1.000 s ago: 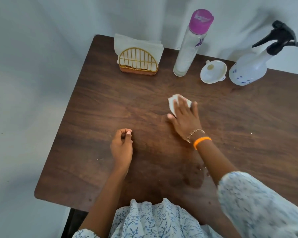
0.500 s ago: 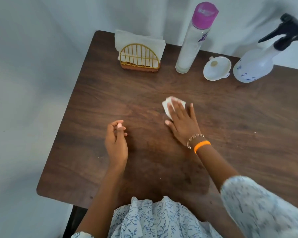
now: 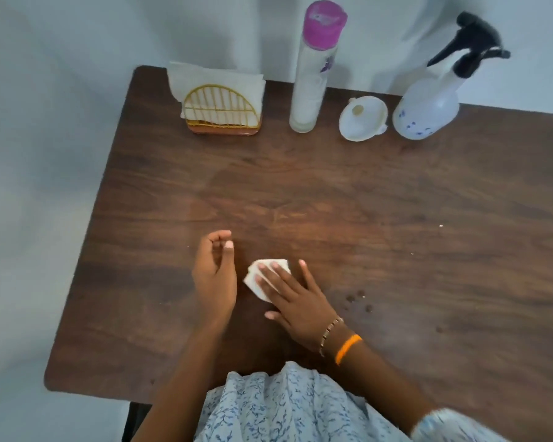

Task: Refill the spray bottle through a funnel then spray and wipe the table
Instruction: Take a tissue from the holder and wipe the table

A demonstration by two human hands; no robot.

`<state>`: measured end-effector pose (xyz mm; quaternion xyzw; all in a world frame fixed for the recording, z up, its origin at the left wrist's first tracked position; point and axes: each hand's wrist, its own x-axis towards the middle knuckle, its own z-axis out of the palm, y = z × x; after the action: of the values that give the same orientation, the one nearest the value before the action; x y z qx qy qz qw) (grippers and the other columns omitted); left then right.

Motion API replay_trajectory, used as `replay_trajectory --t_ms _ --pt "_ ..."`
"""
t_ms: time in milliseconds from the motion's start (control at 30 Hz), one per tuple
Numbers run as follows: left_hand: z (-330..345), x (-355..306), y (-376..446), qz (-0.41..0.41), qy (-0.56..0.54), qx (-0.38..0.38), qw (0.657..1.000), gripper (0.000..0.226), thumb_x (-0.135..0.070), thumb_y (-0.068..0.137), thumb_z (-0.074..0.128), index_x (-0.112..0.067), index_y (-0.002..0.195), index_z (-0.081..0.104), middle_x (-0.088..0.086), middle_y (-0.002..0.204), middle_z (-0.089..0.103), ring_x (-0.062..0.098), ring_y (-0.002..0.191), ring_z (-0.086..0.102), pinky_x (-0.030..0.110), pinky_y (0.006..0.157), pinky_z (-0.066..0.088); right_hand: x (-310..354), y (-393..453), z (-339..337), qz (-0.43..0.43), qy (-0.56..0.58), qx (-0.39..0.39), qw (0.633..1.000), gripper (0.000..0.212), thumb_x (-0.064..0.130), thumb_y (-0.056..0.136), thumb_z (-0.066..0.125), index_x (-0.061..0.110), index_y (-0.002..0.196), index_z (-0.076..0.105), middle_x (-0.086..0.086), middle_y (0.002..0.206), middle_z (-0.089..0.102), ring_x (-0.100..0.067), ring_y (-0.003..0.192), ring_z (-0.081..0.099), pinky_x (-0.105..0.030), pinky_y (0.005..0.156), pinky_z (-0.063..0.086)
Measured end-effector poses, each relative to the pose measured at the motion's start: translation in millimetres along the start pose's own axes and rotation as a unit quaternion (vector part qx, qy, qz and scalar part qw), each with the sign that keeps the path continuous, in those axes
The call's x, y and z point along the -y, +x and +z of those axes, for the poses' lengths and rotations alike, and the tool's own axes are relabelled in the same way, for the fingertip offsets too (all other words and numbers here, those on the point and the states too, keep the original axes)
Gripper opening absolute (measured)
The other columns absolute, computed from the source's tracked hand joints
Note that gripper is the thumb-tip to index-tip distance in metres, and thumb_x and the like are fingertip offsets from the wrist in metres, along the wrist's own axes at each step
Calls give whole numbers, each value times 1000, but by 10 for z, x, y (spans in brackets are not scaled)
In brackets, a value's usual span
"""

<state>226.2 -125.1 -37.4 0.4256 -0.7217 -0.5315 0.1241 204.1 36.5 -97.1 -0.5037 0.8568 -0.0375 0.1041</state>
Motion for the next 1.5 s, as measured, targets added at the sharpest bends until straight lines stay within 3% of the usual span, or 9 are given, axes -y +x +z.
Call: replay_trajectory --t_ms 200,367,567,667,833,1067,1200,1300,1500 --pt "457 -9 -275 35 68 171 982 19 -8 88 54 -25 95 59 -9 86 60 1 75 55 5 67 40 -476 -929 -58 376 59 -20 924 63 50 96 9 14 146 22 -4 154 16 -22 141 15 -49 110 5" --pt "763 -107 -340 65 95 255 960 21 -8 86 55 -27 94 59 -10 87 60 0 74 54 5 65 40 -588 -1232 -24 182 0 22 983 58 51 97 10 23 146 23 2 158 5 -16 144 1 -50 113 -1" --pt "779 -258 -261 38 72 239 968 21 -9 89 52 -28 94 59 -8 83 57 7 75 56 11 66 41 -1460 -706 -200 503 83 -110 853 63 45 95 18 4 139 33 -20 147 33 -38 132 35 -59 104 24" --pt "798 -304 -264 32 65 223 972 20 -8 89 52 -26 95 60 -7 83 59 13 79 57 21 75 44 -1076 -129 -177 366 69 -124 920 56 38 89 32 7 135 31 -19 141 43 -40 128 42 -59 100 33" --pt "785 -308 -190 48 71 206 975 21 -7 88 53 -27 92 60 -10 83 59 13 80 59 28 81 46 -387 -673 -1 171 49 -45 983 61 51 92 28 15 142 34 -3 153 21 -25 140 23 -49 110 14" --pt "742 -240 -214 41 102 222 969 23 -11 89 53 -33 89 59 -10 83 58 14 81 59 20 71 41 -1713 -756 -161 494 72 -92 861 67 49 90 12 14 145 26 -6 154 22 -24 141 21 -55 111 5" --pt "761 -245 -192 50 102 218 969 26 -10 88 54 -35 87 58 -10 83 60 13 80 59 21 72 41 -1101 -309 -119 379 63 -107 917 61 44 89 30 8 138 40 -11 147 37 -31 135 35 -59 107 23" --pt "775 -252 -153 57 100 214 970 25 -10 88 54 -34 87 59 -10 83 61 13 80 60 24 76 44 -541 -638 -51 276 73 -51 957 65 51 92 28 15 145 28 -5 154 20 -23 142 18 -49 113 8" --pt "756 -277 -196 44 94 238 966 23 -9 89 53 -31 89 60 -10 84 60 11 79 60 10 63 43 -1686 -833 -168 460 56 -60 884 68 47 90 15 6 144 28 -13 153 24 -30 139 27 -52 110 8"
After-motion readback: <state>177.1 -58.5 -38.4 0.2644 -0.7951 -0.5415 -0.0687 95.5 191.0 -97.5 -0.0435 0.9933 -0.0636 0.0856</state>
